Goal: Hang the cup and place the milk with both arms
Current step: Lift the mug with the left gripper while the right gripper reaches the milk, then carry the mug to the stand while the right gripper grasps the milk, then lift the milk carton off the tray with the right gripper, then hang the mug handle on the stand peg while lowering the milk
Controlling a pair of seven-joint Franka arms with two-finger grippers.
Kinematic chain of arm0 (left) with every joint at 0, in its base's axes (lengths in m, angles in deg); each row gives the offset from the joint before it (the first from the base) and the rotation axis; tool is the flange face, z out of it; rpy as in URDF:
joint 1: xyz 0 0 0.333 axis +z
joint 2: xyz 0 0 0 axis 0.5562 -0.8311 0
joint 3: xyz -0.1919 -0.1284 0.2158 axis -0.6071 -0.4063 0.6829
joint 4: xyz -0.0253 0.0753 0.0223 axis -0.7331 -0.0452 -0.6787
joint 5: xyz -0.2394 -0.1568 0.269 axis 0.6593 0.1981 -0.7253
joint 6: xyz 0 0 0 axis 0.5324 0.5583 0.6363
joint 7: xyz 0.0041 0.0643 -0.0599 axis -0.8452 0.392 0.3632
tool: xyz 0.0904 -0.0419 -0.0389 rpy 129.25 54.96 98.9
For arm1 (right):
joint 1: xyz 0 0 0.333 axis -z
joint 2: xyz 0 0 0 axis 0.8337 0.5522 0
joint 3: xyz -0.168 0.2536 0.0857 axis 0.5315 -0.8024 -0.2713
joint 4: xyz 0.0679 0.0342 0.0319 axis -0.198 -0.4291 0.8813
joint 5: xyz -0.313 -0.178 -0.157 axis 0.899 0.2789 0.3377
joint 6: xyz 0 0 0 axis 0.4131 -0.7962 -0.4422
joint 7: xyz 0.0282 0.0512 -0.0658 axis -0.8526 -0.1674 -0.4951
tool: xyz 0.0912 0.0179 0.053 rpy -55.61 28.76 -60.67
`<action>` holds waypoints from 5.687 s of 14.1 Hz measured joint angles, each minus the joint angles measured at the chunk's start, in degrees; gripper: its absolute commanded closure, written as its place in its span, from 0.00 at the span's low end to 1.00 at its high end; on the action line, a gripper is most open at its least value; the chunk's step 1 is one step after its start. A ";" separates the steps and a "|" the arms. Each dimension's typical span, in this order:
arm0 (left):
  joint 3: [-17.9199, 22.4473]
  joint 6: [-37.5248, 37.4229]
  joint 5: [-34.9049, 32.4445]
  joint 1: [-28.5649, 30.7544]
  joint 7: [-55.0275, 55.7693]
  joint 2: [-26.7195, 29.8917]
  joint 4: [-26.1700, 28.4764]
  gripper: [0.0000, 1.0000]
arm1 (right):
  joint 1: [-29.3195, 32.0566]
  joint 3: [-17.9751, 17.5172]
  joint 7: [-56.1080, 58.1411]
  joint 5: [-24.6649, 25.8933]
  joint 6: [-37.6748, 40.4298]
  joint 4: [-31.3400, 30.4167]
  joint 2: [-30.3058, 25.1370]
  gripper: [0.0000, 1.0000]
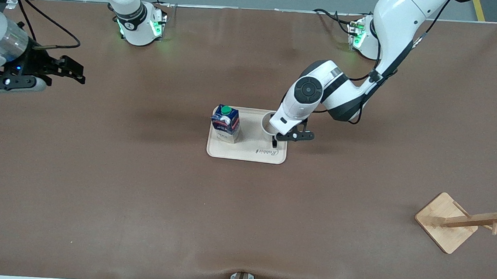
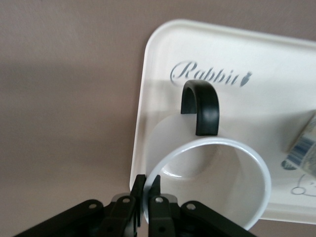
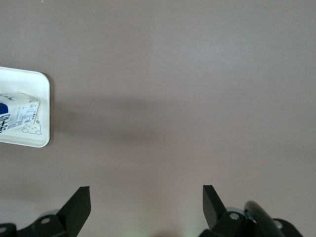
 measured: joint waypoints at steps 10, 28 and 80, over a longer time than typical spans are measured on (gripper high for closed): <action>0.34 -16.93 -0.30 8.96 -9.56 11.74 -11.01 1.00 | -1.75 0.08 -1.27 -1.37 2.68 -1.41 6.31 0.00; 0.79 -25.85 -0.30 37.07 -55.98 15.89 -19.75 1.00 | -23.98 -0.77 -34.22 -26.64 -18.20 -0.73 19.13 0.00; -4.80 -29.10 -0.19 49.96 -66.02 4.94 -33.37 0.00 | 5.74 1.82 -4.79 12.73 -11.86 -1.15 21.86 1.00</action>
